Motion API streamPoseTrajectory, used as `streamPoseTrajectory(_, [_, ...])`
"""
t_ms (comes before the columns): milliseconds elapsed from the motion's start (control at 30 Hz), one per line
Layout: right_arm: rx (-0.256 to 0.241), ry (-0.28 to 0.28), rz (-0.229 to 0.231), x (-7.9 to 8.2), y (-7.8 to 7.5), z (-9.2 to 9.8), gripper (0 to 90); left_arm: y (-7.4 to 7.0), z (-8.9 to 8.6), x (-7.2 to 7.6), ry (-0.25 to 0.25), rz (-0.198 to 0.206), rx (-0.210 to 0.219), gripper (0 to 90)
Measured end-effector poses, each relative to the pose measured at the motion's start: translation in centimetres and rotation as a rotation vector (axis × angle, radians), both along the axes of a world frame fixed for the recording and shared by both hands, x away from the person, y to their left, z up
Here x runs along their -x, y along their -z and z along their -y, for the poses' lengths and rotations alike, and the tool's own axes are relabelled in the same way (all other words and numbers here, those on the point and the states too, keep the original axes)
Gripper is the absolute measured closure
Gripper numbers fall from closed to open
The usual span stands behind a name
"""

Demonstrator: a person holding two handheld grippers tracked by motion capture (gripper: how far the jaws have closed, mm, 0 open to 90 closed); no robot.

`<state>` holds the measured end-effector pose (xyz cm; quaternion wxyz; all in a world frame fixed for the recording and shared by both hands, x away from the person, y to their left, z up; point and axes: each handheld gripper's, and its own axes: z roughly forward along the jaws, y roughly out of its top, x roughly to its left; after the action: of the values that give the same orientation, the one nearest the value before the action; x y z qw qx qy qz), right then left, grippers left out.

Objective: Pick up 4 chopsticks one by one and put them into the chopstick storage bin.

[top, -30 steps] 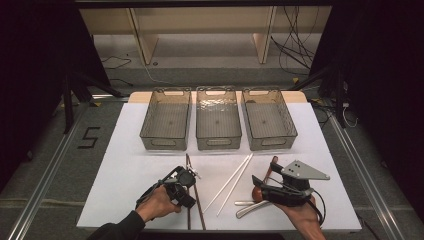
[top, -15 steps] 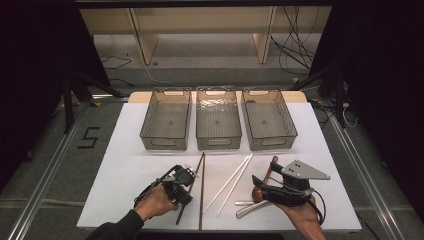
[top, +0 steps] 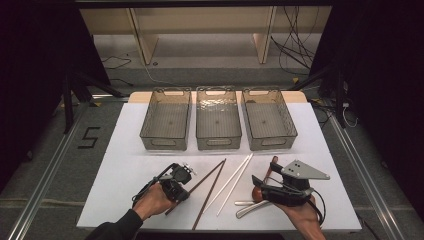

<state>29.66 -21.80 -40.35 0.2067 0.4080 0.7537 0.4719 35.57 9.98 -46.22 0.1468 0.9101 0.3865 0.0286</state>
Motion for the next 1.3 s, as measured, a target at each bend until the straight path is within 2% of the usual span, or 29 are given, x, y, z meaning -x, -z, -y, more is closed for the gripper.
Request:
streamPoseTrajectory(367, [-0.002, 0.000, 0.002, 0.0, 0.0, 0.0, 26.9, 0.0, -0.2, -0.1, 0.034, 0.008, 0.006, 83.9])
streamPoseTrajectory(500, [-0.004, 0.000, 0.003, 0.0, 0.0, 0.0, 26.9, -0.6, -0.4, 0.0, 0.045, 0.026, 0.013, 84.0])
streamPoseTrajectory(700, [-0.003, 0.001, 0.004, 0.0, 0.0, 0.0, 27.1, -1.6, -0.8, 0.0, 0.051, 0.035, 0.045, 83.9])
streamPoseTrajectory(967, [-0.010, 0.001, 0.007, 0.0, -0.1, 0.1, 27.0, -3.9, -1.3, 0.2, 0.059, 0.086, 0.124, 83.9])
streamPoseTrajectory(1300, [-0.017, 0.003, 0.017, 0.1, -0.1, 0.1, 27.0, -6.4, -2.2, -0.8, 0.035, 0.143, 0.205, 83.8])
